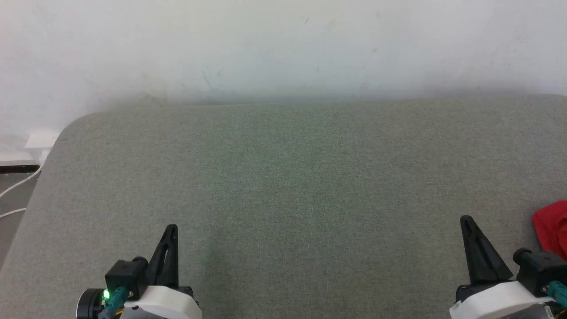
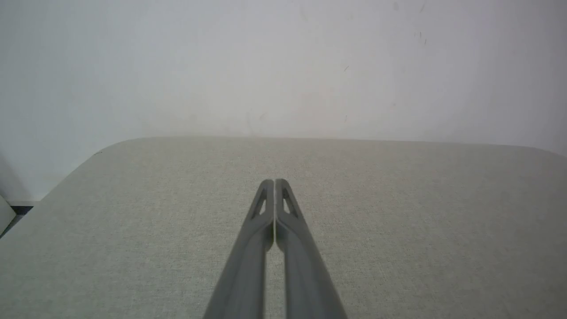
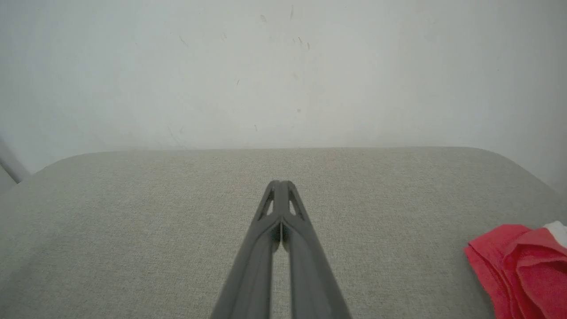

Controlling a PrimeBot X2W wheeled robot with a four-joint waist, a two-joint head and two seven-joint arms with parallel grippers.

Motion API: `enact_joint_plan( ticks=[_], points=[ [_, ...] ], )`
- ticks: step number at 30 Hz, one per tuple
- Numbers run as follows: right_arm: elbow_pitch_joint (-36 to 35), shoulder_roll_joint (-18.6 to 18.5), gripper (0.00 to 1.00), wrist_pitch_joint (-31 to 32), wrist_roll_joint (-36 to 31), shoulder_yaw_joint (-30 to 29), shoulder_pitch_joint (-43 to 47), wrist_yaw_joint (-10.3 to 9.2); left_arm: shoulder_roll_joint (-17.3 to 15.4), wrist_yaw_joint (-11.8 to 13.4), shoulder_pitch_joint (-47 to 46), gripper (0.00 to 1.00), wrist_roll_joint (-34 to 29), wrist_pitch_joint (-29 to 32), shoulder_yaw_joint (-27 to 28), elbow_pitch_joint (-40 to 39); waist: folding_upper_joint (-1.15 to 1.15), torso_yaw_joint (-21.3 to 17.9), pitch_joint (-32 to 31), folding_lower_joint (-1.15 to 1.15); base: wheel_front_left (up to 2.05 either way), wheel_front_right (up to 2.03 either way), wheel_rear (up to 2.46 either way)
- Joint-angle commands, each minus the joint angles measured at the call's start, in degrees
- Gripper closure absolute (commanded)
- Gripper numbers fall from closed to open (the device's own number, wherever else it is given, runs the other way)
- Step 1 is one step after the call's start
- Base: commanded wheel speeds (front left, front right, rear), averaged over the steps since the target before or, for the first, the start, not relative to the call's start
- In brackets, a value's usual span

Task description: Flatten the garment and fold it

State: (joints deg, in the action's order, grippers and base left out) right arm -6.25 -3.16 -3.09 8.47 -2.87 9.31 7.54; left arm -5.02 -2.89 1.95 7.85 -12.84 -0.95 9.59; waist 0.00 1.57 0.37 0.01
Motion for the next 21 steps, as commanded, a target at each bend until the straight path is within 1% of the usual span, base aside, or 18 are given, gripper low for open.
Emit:
enact_joint_plan(
  ticks=[1,21],
  points=[
    [0.4,0.0,1.0,0.1,-0.7,0.2,-1.0,-0.01,0.2,0.4,-0.3,1.0,-0.6,0.4,0.1,-0.6,0.0,0.0,0.0,0.0,0.0,0.0,0.0],
    [1.4,0.1,1.0,0.6,-2.1,0.7,-2.5,-0.02,0.6,0.9,-0.6,1.0,-1.9,2.6,0.2,-2.2,0.0,-0.3,-0.1,0.0,0.0,0.0,0.0]
  ],
)
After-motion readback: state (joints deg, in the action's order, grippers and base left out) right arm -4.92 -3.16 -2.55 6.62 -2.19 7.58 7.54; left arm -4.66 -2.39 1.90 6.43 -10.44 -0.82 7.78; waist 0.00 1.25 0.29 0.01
